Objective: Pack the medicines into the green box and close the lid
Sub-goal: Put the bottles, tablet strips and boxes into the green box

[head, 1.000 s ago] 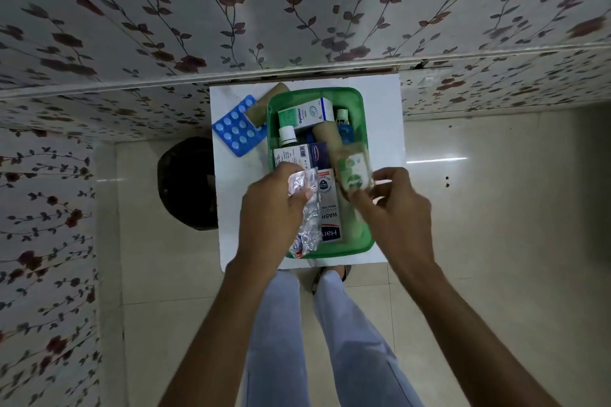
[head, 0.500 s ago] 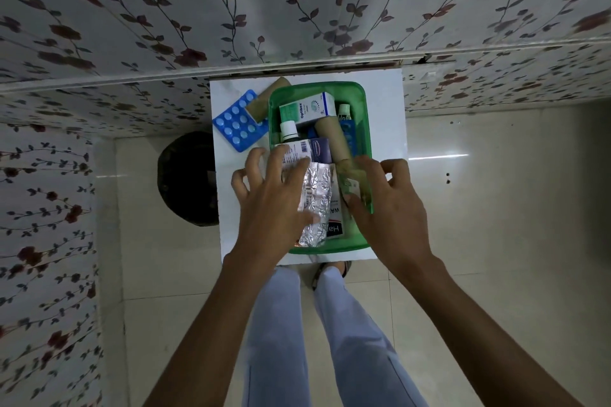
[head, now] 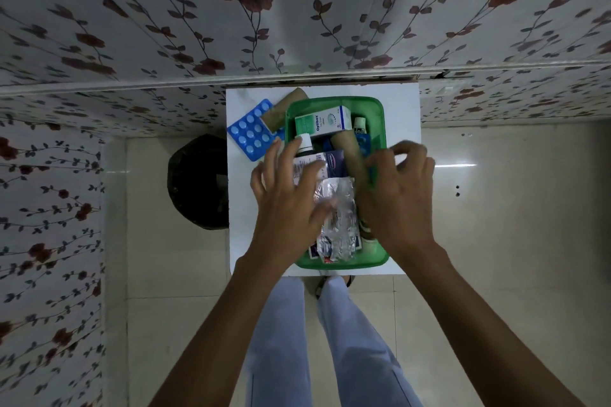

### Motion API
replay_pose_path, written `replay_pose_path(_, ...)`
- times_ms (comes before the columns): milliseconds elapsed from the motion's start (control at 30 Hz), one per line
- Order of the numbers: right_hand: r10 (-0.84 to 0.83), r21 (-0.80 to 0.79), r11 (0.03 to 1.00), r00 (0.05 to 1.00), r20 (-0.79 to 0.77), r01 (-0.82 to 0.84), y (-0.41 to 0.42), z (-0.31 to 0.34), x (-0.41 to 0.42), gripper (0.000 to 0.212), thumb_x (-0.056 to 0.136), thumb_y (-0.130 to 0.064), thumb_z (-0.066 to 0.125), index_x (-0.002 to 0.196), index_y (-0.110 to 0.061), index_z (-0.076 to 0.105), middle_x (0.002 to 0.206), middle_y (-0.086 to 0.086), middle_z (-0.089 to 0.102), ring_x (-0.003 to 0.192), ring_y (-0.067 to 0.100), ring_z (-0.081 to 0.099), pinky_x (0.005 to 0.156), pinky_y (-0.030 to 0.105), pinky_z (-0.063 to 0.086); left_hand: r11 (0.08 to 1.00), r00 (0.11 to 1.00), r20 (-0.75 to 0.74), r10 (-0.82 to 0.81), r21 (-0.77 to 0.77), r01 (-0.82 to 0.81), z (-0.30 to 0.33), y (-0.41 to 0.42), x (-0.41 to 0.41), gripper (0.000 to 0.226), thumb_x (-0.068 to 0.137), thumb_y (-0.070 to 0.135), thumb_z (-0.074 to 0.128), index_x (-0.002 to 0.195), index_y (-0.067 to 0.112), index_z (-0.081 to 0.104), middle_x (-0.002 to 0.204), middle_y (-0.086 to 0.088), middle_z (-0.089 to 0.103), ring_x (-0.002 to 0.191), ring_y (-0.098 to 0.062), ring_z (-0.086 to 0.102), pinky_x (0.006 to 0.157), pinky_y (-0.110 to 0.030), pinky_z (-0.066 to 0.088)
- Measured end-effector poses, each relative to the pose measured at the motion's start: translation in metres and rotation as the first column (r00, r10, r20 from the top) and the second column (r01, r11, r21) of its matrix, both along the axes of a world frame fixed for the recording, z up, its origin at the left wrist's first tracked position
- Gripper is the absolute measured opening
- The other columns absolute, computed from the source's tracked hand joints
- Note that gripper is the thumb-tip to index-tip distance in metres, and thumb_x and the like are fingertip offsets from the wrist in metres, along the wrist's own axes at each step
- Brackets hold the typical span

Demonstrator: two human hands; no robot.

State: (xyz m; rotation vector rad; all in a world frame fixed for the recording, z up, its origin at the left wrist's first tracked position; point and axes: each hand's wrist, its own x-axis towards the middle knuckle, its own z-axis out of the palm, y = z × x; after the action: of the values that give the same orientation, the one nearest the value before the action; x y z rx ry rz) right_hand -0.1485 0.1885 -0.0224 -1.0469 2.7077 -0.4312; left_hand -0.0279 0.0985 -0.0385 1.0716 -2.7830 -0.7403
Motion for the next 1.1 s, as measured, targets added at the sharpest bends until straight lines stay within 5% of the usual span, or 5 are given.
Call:
replay_pose_path(233, 0.278, -0.223, 0.944, 0.950, 0.140, -0.243, -0.089, 0.018, -0.042, 0.024, 0.080, -0.010, 0.061, 0.103, -0.009, 0.065, 0.106, 0.012, 0.066, 0.104, 0.031, 0.053, 0.083, 0.030, 0.038, 0.776, 0.806, 0.043, 0.590, 0.244, -0.581, -0.039, -0.088, 0.011, 0.042, 0.079, 0.032, 0.054, 0.110, 0.004, 0.057, 0.113, -0.024, 0.057, 0.106, -0.039, 0.052, 0.093, -0.044, 0.043)
replay_pose_path(433, 0.514, 0.174, 0.775, 0.767, 0.385, -0.607, -0.191, 0.007, -0.047, 0.037, 0.080, -0.014, 0.063, 0.117, -0.012, 0.060, 0.121, 0.008, 0.061, 0.108, 0.024, 0.056, 0.094, 0.031, 0.046, 0.658, 0.757, 0.201, 0.621, 0.390, -0.644, -0.082, -0.123, 0.015, 0.072, 0.052, 0.055, 0.059, 0.103, 0.004, 0.059, 0.105, -0.017, 0.066, 0.099, -0.033, 0.063, 0.079, -0.046, 0.056)
replay_pose_path(600, 0.508, 0.342, 0.733, 0.807, 0.300, -0.588, -0.217, 0.008, -0.021, 0.026, 0.082, -0.006, 0.053, 0.106, 0.000, 0.059, 0.093, 0.010, 0.052, 0.097, 0.029, 0.058, 0.072, 0.032, 0.040, 0.519, 0.663, 0.203, 0.720, 0.477, -0.709, -0.067, -0.120, 0.016, 0.045, 0.071, 0.013, 0.073, 0.109, -0.001, 0.055, 0.106, -0.022, 0.061, 0.097, -0.037, 0.062, 0.083, -0.053, 0.054)
replay_pose_path(833, 0.575, 0.699, 0.498, 0.799, 0.177, -0.514, -0.215, -0.031, 0.007, 0.038, 0.087, -0.022, 0.047, 0.121, -0.007, 0.051, 0.128, 0.013, 0.051, 0.122, 0.031, 0.041, 0.098, 0.041, 0.036, 0.593, 0.711, 0.126, 0.692, 0.462, -0.659, -0.074, -0.122, 0.019, 0.040, 0.075, 0.024, 0.072, 0.103, 0.002, 0.055, 0.089, -0.012, 0.060, 0.089, -0.034, 0.063, 0.076, -0.047, 0.055)
replay_pose_path(1100, 0.445, -0.092, 0.888, 0.792, 0.419, -0.451, -0.182, 0.026, -0.029, 0.041, 0.079, -0.024, 0.066, 0.116, -0.009, 0.055, 0.112, 0.009, 0.063, 0.102, 0.022, 0.058, 0.080, 0.021, 0.042, 0.842, 0.874, 0.182, 0.450, 0.239, -0.483, -0.073, -0.131, 0.011, 0.064, 0.069, 0.033, 0.075, 0.117, 0.000, 0.049, 0.123, -0.025, 0.052, 0.116, -0.036, 0.045, 0.088, -0.041, 0.041)
